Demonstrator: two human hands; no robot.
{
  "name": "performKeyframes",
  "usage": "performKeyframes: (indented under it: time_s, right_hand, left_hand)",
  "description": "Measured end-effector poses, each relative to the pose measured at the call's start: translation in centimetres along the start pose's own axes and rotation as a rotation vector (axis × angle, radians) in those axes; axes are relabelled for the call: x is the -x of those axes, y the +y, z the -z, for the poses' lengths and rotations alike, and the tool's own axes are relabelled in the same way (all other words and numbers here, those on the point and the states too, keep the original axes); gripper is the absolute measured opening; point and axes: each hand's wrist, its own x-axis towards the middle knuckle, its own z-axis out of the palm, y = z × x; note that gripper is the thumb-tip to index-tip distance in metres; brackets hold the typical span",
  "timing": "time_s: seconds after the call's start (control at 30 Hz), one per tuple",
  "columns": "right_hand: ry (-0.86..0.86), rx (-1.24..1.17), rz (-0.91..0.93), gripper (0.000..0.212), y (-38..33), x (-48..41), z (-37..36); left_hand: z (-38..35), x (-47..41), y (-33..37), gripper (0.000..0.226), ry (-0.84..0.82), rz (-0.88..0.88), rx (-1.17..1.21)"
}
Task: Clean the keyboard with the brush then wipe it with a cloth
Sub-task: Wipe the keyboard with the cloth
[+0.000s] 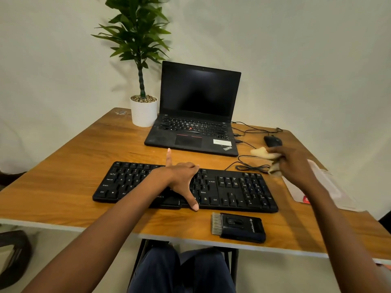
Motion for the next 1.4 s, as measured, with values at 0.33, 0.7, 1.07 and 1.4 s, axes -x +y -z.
performKeyframes:
  time_s: [0.33, 0.7, 1.07, 1.4]
  right_hand:
    - [-0.185, 0.137, -0.148, 0.043, 2.1, 4.7, -2.6]
    - [-0.062, -0.471, -0.4, 0.031, 1.4, 7.6, 3.2]
    - [-0.447, -1.066, -0.245, 0.034, -11.3, 7.1, -3.5]
    - [-0.397, -0.273, 0.178, 0.029, -14.6, 7.9, -10.4]
  left_hand:
    - [-0.1, -0.3, -0.6, 0.122, 0.002, -0.021, 0.064]
    - [-0.6, 0.3, -0.6, 0.119, 0.017, -0.017, 0.127]
    - [-0.6, 7.9, 0.9, 0.046, 0.502, -0.208, 1.146]
    - [-7.6, 11.0, -4.4, 0.027, 0.665, 0.135, 0.914]
